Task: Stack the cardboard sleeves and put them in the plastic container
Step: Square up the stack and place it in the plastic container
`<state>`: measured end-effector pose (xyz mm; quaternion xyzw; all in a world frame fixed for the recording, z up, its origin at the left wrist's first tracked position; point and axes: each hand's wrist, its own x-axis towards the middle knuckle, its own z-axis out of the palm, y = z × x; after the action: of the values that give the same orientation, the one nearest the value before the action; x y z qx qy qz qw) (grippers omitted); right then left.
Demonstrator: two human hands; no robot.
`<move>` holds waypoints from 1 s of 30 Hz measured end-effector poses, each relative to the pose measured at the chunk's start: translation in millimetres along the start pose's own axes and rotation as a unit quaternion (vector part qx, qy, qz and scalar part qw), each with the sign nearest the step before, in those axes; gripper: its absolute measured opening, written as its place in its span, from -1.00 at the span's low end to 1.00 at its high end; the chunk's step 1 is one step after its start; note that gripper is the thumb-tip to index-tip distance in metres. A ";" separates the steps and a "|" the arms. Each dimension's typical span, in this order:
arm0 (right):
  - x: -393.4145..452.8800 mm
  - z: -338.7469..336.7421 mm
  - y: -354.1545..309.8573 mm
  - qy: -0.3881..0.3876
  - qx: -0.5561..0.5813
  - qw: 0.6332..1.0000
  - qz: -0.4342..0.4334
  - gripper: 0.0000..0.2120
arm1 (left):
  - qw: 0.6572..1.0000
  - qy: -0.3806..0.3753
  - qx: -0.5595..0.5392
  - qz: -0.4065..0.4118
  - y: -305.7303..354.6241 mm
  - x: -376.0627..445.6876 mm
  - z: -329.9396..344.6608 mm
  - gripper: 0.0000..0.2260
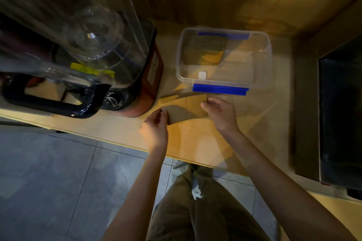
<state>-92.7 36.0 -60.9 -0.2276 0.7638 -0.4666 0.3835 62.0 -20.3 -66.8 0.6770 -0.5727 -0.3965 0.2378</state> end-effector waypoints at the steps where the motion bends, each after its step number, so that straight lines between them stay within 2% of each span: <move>1: 3.9 5.3 -1.6 0.007 -0.015 1.000 0.002 -0.84 | 1.000 0.014 0.000 -0.004 0.6 3.7 0.3 -0.78; 9: 16.4 27.8 -5.7 0.076 -0.106 0.991 -0.022 -0.84 | 0.999 0.033 0.034 -0.020 0.9 15.2 15.5 -0.76; 14: 18.5 29.2 -3.1 0.048 -0.114 0.992 0.003 -0.86 | 0.997 0.034 0.064 -0.025 3.2 15.3 15.2 -0.73; 20: 24.4 31.2 5.2 -0.009 -0.139 0.990 0.020 -0.92 | 0.998 -0.026 0.024 -0.046 -0.1 17.7 11.4 -0.65; 26: 23.2 35.9 -2.2 -0.057 -0.048 0.994 0.077 -0.98 | 0.993 -0.105 0.011 -0.058 -2.7 19.7 10.5 -0.60; 30: 23.3 36.8 -12.1 -0.049 0.039 0.990 0.124 -0.85 | 0.989 -0.114 -0.004 -0.094 -3.7 27.3 8.9 -0.61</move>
<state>-77.5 -5.8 -68.8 -0.1382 0.7481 -0.4327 0.4837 57.7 -44.6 -82.0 0.6774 -0.5280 -0.4939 0.1356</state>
